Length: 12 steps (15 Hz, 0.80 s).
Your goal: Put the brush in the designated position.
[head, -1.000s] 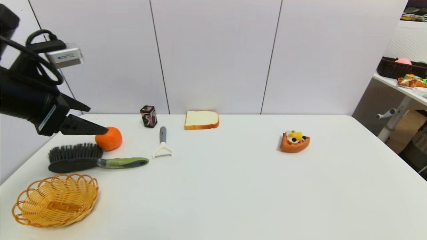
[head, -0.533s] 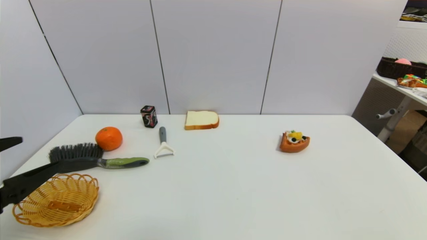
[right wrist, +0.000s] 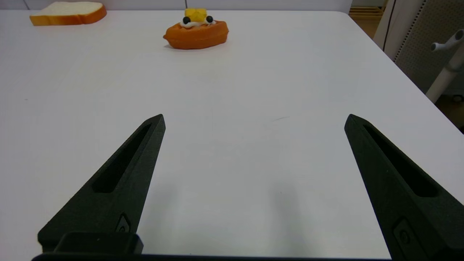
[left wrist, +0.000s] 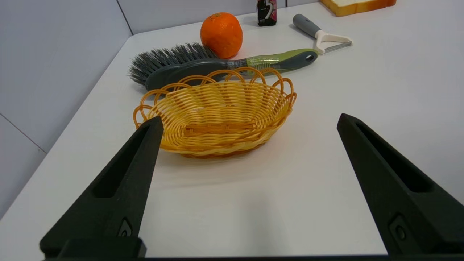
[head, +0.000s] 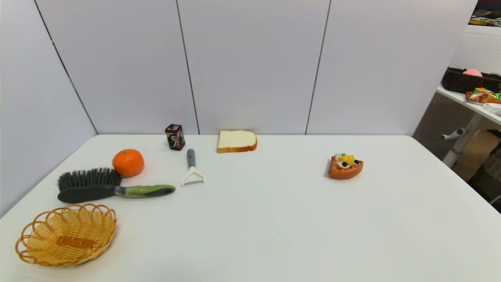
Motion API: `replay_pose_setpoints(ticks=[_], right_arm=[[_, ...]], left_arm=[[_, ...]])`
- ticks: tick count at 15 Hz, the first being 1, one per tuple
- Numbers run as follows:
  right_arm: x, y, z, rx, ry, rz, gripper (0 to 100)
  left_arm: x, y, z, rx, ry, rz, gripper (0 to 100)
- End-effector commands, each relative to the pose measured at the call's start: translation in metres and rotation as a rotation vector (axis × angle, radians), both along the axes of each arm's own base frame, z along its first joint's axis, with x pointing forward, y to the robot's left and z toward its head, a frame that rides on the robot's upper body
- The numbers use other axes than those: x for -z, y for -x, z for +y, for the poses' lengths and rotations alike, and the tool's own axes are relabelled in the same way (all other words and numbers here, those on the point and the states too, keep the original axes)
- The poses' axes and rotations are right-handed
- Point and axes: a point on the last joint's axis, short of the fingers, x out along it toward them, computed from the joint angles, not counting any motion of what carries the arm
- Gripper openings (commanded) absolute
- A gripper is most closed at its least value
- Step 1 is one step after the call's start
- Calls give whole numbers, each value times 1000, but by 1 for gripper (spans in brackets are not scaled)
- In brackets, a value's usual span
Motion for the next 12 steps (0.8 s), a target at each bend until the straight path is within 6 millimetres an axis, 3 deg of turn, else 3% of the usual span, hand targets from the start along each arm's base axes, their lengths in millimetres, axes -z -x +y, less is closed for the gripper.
replay_pose_setpoints(ticks=[1,12], right_arm=[[0,0,0,0,0,3,100],[0,0,0,0,0,3,100]], left_arm=[[22,6,0,6,60,-21,100],[22,6,0,2,85,-19,100]])
